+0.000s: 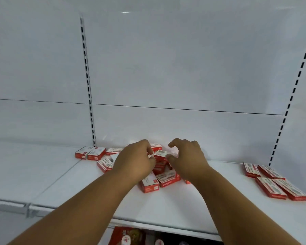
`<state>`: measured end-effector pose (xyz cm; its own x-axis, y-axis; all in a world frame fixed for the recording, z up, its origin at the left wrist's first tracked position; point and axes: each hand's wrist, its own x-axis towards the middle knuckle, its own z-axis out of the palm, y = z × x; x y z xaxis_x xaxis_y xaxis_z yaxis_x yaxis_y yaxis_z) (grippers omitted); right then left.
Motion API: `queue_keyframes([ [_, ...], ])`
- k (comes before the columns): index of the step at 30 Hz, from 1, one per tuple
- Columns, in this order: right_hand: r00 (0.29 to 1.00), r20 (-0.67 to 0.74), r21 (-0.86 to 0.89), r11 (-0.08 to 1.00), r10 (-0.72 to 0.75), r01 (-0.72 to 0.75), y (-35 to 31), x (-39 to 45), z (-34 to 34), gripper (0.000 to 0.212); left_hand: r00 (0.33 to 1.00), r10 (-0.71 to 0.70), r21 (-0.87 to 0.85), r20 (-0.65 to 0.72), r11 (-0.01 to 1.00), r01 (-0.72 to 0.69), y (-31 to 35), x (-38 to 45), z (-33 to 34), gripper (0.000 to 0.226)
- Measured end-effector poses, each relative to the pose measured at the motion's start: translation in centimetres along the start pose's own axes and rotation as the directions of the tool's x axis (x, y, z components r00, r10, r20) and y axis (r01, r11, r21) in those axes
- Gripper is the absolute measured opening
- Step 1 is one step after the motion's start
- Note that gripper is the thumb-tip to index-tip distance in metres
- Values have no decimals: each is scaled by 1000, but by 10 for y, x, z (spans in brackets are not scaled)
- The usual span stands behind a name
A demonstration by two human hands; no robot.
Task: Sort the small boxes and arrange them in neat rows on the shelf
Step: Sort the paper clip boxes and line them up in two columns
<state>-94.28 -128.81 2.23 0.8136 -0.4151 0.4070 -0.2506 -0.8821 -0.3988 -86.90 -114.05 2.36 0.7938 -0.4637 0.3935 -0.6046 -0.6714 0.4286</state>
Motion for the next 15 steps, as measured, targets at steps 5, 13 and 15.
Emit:
queue_keyframes([
  [5,991,78,-178,979,110,-94,-21,6,14,41,997,78,3,20,997,-79,-30,9,-2,23],
  [13,967,-78,306,929,244,-210,-24,-10,14,54,987,116,221,110,965,-138,-31,30,16,46],
  [15,959,-118,366,909,257,-199,-20,-12,13,49,989,121,207,91,969,-138,-28,33,19,48],
])
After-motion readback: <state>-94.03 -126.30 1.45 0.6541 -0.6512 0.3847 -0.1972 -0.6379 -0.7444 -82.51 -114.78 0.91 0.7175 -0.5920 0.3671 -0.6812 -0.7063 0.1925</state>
